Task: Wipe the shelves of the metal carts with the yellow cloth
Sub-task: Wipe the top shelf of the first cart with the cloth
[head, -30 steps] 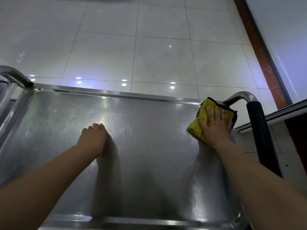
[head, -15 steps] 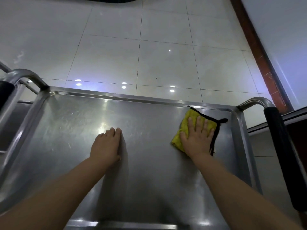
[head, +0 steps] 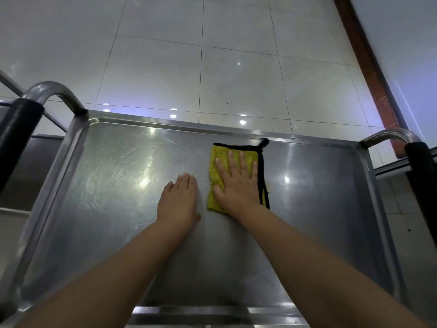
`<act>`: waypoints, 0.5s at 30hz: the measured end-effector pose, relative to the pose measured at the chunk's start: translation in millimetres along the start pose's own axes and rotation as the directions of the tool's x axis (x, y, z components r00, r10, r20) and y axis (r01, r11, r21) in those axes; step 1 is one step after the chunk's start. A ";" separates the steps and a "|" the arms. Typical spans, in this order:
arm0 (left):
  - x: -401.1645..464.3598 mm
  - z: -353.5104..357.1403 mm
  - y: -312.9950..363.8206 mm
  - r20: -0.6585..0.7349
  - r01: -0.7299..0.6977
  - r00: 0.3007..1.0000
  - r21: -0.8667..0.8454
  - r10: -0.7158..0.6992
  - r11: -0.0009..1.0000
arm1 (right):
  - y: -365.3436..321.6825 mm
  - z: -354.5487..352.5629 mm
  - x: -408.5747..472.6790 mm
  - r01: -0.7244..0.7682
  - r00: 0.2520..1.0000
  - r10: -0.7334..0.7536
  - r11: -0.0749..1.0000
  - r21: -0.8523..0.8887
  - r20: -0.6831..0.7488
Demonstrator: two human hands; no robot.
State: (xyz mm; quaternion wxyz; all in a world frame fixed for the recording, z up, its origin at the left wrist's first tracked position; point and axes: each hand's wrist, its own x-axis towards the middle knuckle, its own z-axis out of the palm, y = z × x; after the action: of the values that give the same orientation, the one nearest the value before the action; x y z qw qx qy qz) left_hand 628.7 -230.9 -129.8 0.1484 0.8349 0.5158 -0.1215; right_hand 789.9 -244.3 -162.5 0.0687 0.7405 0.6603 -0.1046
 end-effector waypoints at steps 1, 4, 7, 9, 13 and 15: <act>-0.2 0.6 -0.8 0.004 -0.004 1.000 0.002 0.004 1.000 | -3.2 0.7 -1.7 0.037 0.999 -0.037 0.999 -0.002 0.006; -1.5 0.8 -0.8 0.033 -0.001 0.999 0.005 0.001 1.000 | -7.9 4.8 -12.4 0.148 0.989 -0.148 0.989 0.007 -0.012; -5.0 -0.5 0.8 0.054 0.021 0.998 0.003 -0.021 1.000 | -4.1 9.1 -24.1 0.235 0.972 -0.234 0.972 0.017 -0.036; -8.4 -2.2 2.4 0.073 0.032 0.997 0.006 -0.032 0.999 | 4.0 10.0 -30.6 0.271 0.962 -0.270 0.963 0.016 -0.047; -11.0 -8.7 12.3 0.097 0.062 0.993 0.073 -0.069 0.995 | 28.8 10.9 -42.7 0.286 0.956 -0.283 0.958 0.036 -0.073; -10.7 -13.6 24.2 0.077 0.095 0.991 0.145 -0.107 0.985 | 45.8 10.7 -50.0 0.256 0.963 -0.250 0.965 0.060 -0.099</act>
State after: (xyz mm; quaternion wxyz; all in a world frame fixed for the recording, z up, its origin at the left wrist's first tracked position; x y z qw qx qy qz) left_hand 646.4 -244.9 -110.4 0.1042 0.8102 0.5409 -0.2004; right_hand 829.4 -300.5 -162.2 -0.0018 0.6559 0.7478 -0.1026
